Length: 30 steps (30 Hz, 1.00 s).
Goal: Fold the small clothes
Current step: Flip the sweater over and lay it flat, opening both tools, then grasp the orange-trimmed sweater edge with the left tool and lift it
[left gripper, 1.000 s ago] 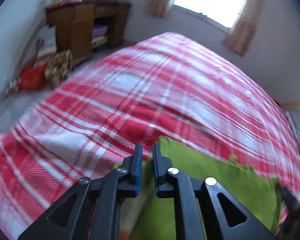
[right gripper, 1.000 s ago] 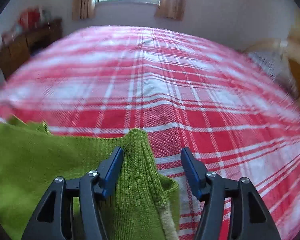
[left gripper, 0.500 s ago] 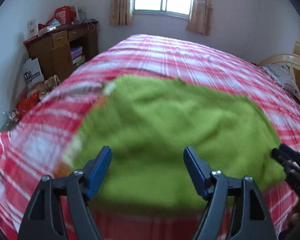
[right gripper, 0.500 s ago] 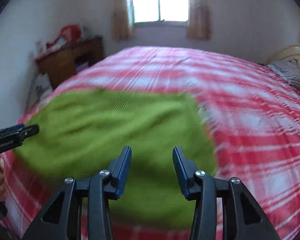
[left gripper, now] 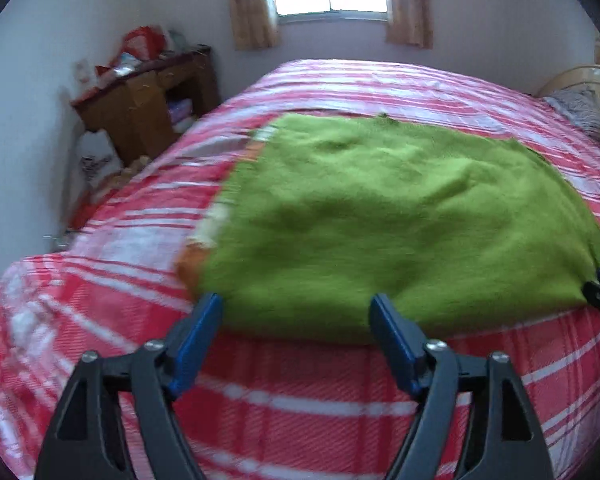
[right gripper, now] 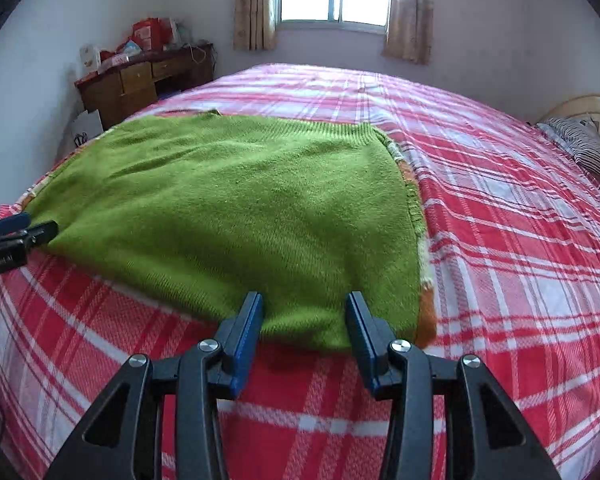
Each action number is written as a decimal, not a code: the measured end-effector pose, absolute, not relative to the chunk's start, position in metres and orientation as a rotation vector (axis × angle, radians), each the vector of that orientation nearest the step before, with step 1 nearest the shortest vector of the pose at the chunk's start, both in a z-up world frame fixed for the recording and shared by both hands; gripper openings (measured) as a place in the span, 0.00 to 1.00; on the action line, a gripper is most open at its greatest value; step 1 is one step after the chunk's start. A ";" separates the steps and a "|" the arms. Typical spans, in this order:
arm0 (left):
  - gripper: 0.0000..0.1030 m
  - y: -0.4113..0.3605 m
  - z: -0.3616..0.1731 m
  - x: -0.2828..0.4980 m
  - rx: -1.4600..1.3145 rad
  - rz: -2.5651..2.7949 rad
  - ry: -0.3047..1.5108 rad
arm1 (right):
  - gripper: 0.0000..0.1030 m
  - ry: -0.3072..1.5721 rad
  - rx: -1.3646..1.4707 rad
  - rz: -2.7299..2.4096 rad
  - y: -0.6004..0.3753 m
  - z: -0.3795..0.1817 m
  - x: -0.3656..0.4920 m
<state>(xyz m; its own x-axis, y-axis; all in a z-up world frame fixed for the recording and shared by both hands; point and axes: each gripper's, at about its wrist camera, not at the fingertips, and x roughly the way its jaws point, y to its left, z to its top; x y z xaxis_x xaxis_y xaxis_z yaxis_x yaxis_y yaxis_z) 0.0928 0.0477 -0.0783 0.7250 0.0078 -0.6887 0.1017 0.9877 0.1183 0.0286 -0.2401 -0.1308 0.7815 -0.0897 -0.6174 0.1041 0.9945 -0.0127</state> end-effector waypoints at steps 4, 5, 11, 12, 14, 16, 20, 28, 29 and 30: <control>0.96 0.069 -0.068 0.094 0.104 0.028 0.744 | 0.43 0.651 0.015 -0.112 -0.240 -0.131 0.031; 0.96 0.076 -0.068 0.096 0.083 0.043 0.755 | 0.43 0.643 0.006 -0.119 -0.239 -0.131 0.029; 0.96 0.090 -0.074 0.109 0.065 0.086 0.791 | 0.42 0.557 0.039 -0.183 -0.231 -0.105 0.019; 0.96 0.090 -0.074 0.112 0.058 0.086 0.792 | 0.42 0.536 0.051 -0.171 -0.229 -0.099 0.018; 0.96 0.093 -0.075 0.117 0.034 0.074 0.793 | 0.41 0.498 0.067 -0.124 -0.217 -0.082 0.024; 0.96 0.092 -0.073 0.120 0.016 0.045 0.787 | 0.33 0.499 0.076 -0.074 -0.205 -0.072 0.038; 0.96 0.095 -0.069 0.137 -0.090 -0.028 0.759 | 0.28 0.472 0.106 0.003 -0.172 -0.054 0.083; 0.96 0.112 -0.098 0.183 -0.398 -0.130 0.844 | 0.25 0.692 0.121 0.044 -0.131 -0.112 0.165; 0.98 0.109 -0.097 0.183 -0.394 -0.137 0.841 | 0.25 0.667 0.120 0.046 -0.131 -0.111 0.162; 0.98 0.106 -0.097 0.185 -0.390 -0.146 0.842 | 0.25 0.666 0.123 0.047 -0.132 -0.109 0.161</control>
<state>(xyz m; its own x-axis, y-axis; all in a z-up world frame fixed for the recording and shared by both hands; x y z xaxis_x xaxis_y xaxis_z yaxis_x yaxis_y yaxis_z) 0.1848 0.1064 -0.0967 0.6612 -0.2783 -0.6967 -0.0265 0.9194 -0.3924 0.1609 -0.1318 -0.1094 0.7852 0.0830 -0.6136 -0.0044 0.9917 0.1285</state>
